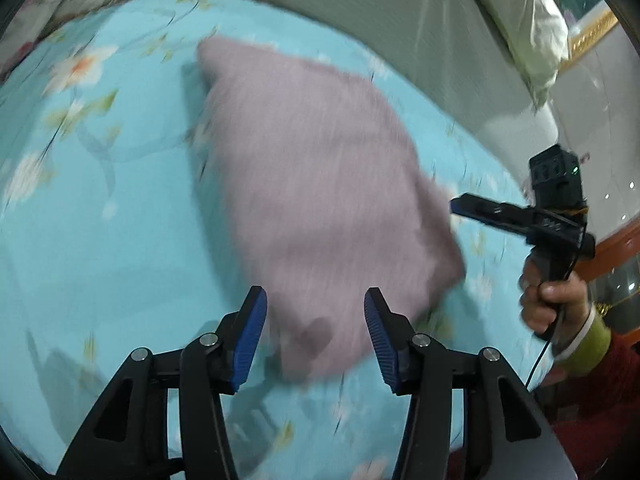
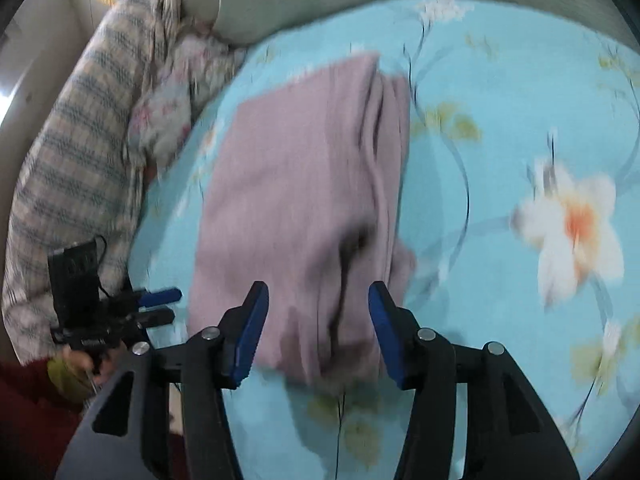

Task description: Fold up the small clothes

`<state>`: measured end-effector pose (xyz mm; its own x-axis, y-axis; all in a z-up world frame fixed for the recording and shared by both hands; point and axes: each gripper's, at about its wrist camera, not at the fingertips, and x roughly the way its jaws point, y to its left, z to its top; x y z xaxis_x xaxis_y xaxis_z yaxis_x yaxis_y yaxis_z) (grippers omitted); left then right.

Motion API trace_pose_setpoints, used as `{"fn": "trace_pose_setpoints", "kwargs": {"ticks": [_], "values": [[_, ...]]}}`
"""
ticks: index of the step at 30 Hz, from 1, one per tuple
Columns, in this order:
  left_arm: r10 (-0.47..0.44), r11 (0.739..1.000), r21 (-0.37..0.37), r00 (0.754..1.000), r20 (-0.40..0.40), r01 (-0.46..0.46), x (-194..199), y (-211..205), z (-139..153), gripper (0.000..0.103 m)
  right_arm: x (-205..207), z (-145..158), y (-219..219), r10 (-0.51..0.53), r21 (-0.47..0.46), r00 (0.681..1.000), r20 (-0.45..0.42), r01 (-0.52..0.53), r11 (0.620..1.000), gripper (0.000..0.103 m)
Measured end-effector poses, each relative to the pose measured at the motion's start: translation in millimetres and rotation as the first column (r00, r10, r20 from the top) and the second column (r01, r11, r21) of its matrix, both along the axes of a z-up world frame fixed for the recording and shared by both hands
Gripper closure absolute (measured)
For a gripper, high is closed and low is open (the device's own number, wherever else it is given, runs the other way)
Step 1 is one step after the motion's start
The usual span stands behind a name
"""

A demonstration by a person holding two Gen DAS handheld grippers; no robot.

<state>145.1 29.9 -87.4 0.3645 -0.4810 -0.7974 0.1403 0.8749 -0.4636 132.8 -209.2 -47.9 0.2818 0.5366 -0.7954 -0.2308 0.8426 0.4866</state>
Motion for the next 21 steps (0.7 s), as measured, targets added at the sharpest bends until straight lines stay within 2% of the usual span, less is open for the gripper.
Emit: {"fn": "trace_pose_setpoints", "kwargs": {"ticks": [4, 9, 11, 12, 13, 14, 15, 16, 19, 21], "values": [[-0.015, 0.999, 0.032, 0.999, -0.047, 0.017, -29.6, -4.5, -22.3, 0.048, -16.0, -14.0, 9.4, 0.014, -0.010, 0.999, -0.033, -0.014, 1.000, 0.050], [-0.014, 0.994, 0.109, 1.000, 0.009, 0.013, -31.2, -22.2, -32.5, 0.048, -12.4, -18.4, 26.9, 0.035, -0.019, 0.999, -0.021, -0.035, 0.999, 0.051], [-0.025, 0.986, 0.166, 0.999, 0.043, 0.018, -27.6, -31.5, -36.9, 0.048, -11.2, -16.6, 31.2, 0.046, -0.027, 0.999, -0.016, -0.046, 0.999, 0.076], [-0.025, 0.978, 0.209, 0.998, 0.054, 0.013, -26.3, -37.2, -39.9, 0.048, -9.5, -15.8, 34.4, 0.052, -0.026, 0.998, -0.021, -0.053, 0.998, 0.095], [-0.020, 0.973, 0.233, 0.998, 0.059, 0.005, -26.2, -41.7, -42.1, 0.050, -8.3, -13.2, 35.1, 0.050, -0.004, 0.998, -0.022, -0.051, 0.999, 0.095], [-0.007, 0.969, 0.245, 0.998, 0.067, -0.009, -26.4, -44.8, -42.6, 0.062, -9.2, -4.9, 30.3, 0.032, 0.067, 0.999, 0.001, -0.032, 0.997, 0.095], [-0.005, 0.973, 0.230, 0.998, 0.069, -0.011, -26.9, -44.7, -43.3, 0.080, -10.6, 0.2, 26.7, 0.021, 0.101, 1.000, 0.017, -0.022, 0.995, 0.095], [0.000, 0.978, 0.208, 0.998, 0.068, -0.014, -27.2, -43.8, -42.2, 0.081, -12.5, 5.9, 19.3, -0.003, 0.136, 0.999, 0.038, -0.002, 0.991, 0.095], [0.024, 0.982, 0.183, 0.997, 0.078, -0.038, -30.7, -41.3, -38.9, 0.084, -11.9, -10.0, 5.9, -0.040, 0.074, 0.999, -0.008, 0.041, 0.996, 0.095], [0.037, 0.986, 0.160, 0.998, 0.054, -0.045, -30.6, -39.7, -42.8, 0.086, -15.9, -37.4, -0.2, -0.047, -0.061, 0.998, -0.045, 0.045, 0.997, 0.095]]}}
